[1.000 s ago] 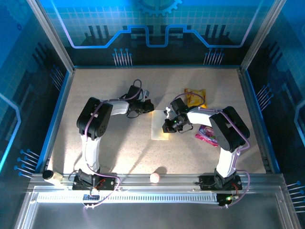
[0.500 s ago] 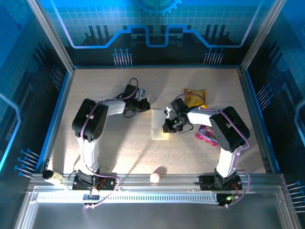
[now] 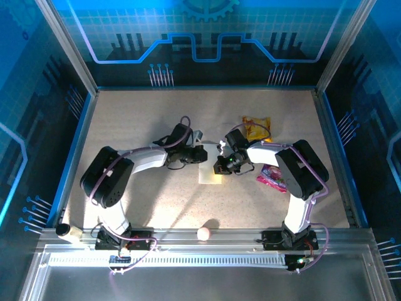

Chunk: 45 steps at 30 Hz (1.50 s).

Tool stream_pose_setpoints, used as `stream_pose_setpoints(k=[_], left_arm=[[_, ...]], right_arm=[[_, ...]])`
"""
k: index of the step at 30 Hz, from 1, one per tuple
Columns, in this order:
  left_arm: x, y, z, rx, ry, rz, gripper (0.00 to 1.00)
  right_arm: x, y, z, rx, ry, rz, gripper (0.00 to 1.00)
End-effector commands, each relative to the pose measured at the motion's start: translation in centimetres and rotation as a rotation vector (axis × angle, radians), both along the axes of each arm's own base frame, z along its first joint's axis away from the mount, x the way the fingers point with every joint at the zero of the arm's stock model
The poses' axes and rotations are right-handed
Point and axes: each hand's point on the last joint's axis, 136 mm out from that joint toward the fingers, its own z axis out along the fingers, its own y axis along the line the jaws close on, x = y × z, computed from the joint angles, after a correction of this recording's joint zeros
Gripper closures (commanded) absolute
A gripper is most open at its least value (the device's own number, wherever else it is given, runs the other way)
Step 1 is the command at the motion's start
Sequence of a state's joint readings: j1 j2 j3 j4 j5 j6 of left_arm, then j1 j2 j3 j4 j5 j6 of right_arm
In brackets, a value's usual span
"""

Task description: Fold a paper plane with a square sheet of paper (fold left side to right side)

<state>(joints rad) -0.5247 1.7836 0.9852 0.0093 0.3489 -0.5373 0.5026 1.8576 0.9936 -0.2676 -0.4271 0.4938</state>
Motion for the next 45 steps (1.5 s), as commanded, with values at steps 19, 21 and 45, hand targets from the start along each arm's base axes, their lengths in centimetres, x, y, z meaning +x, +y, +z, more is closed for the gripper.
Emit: stream_pose_setpoints(k=[19, 21, 45], left_arm=[[0.4, 2.5, -5.3, 0.139, 0.077, 0.108, 1.00], [0.3, 2.6, -5.6, 0.148, 0.086, 0.106, 1.00], [-2.0, 2.8, -5.9, 0.122, 0.123, 0.111, 1.00]], right_arm=[[-2.3, -2.6, -3.4, -0.116, 0.095, -0.032, 1.00], [-2.2, -2.5, -3.2, -0.110, 0.092, -0.030, 1.00], [-3.8, -2.7, 5.8, 0.291, 0.129, -0.102, 0.44]])
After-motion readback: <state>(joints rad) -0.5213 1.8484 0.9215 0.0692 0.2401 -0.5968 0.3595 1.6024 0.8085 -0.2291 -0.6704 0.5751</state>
